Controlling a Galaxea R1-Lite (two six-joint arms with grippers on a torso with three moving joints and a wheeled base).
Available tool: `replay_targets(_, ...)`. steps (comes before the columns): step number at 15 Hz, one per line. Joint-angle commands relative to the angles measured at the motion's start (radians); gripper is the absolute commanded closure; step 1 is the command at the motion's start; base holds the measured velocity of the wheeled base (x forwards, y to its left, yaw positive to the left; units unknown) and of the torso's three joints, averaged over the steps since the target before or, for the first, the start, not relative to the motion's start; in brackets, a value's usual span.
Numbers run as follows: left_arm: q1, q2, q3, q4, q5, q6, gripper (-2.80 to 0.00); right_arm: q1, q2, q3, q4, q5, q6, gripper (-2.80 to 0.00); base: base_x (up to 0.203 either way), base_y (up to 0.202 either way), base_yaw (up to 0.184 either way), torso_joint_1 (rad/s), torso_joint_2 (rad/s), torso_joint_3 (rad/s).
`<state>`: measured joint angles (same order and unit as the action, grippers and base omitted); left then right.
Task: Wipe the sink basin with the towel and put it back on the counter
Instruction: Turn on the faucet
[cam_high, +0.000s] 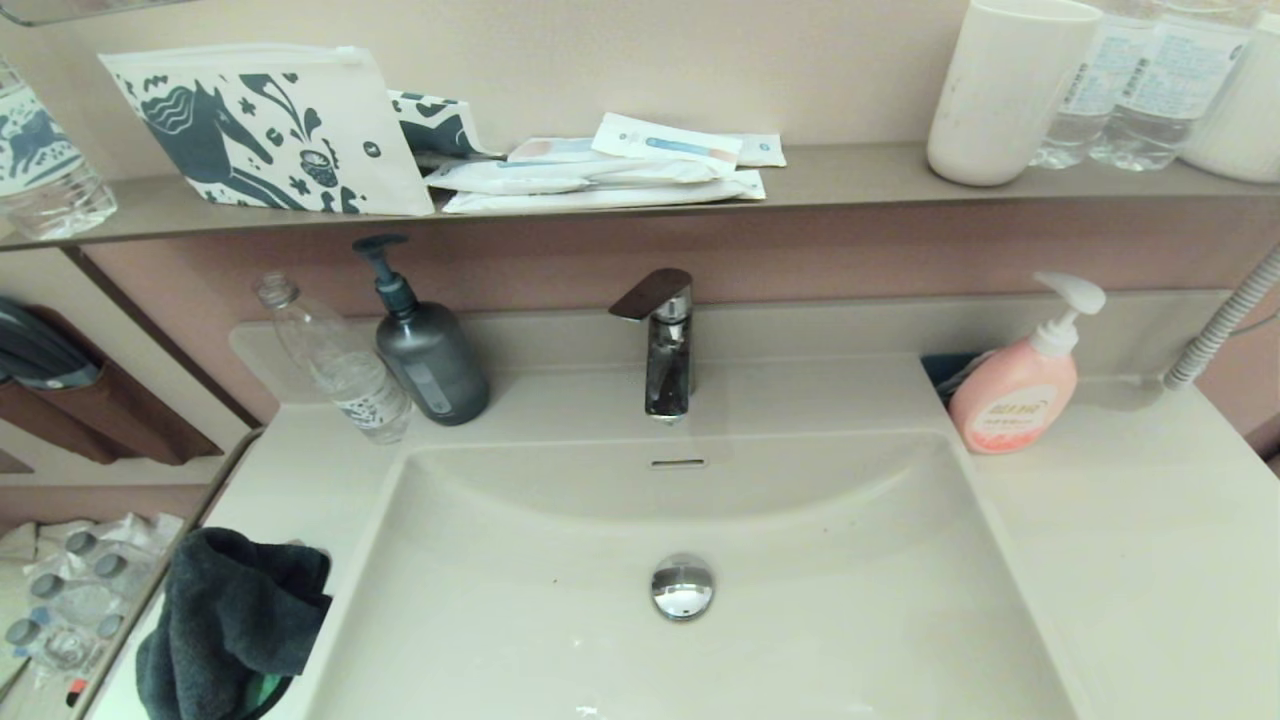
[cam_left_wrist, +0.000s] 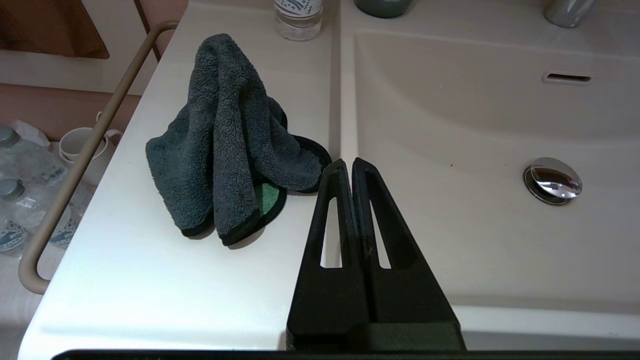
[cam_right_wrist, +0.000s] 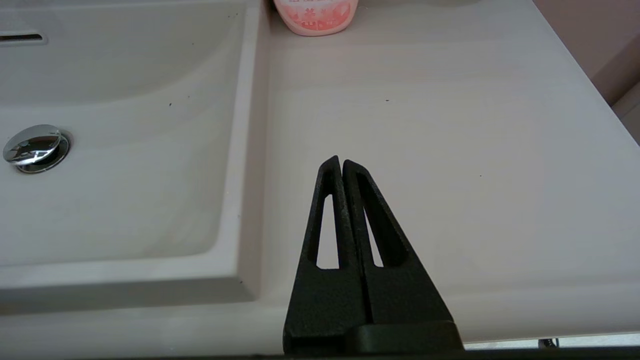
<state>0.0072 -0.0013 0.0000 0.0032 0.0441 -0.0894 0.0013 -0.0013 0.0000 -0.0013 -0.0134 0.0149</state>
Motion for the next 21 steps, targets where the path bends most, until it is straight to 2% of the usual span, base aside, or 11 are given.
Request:
replay_targets(1,0.0,0.001,0.0,0.0,0.0,-0.001,0.0,0.0,0.001,0.0,0.0,0.0,0.0,0.0,0.0,0.0,0.0,0.0,0.0,0.0)
replay_targets(9,0.0,0.001,0.0,0.0,0.0,-0.001,0.0,0.0,0.001,-0.002,0.0,-0.002,-0.002,0.0,0.0,0.0,0.0,0.0,0.0,0.0)
replay_targets(13,0.0,0.001,0.0,0.0,0.0,-0.001,0.0,0.0,0.004,-0.025,0.032,0.009,-0.032,0.0,0.0,0.0,0.0,0.0,0.0,0.0)
replay_targets(16,0.0,0.001,0.0,0.0,0.0,-0.001,0.0,0.0,0.083,-0.136,0.071,0.041,-0.031,0.0,0.0,0.0,0.0,0.0,0.0,0.0)
replay_targets(18,0.0,0.001,0.0,0.0,0.0,-0.001,0.0,0.009,0.204,-0.233,0.074,0.059,-0.025,0.0,0.0,0.0,0.0,0.0,0.0,0.0)
replay_targets(21,0.0,0.001,0.0,0.0,0.0,-0.001,0.0,0.064,0.433,-0.409,0.068,0.112,-0.01,0.0,0.0,0.0,0.0,0.0,0.0,0.0)
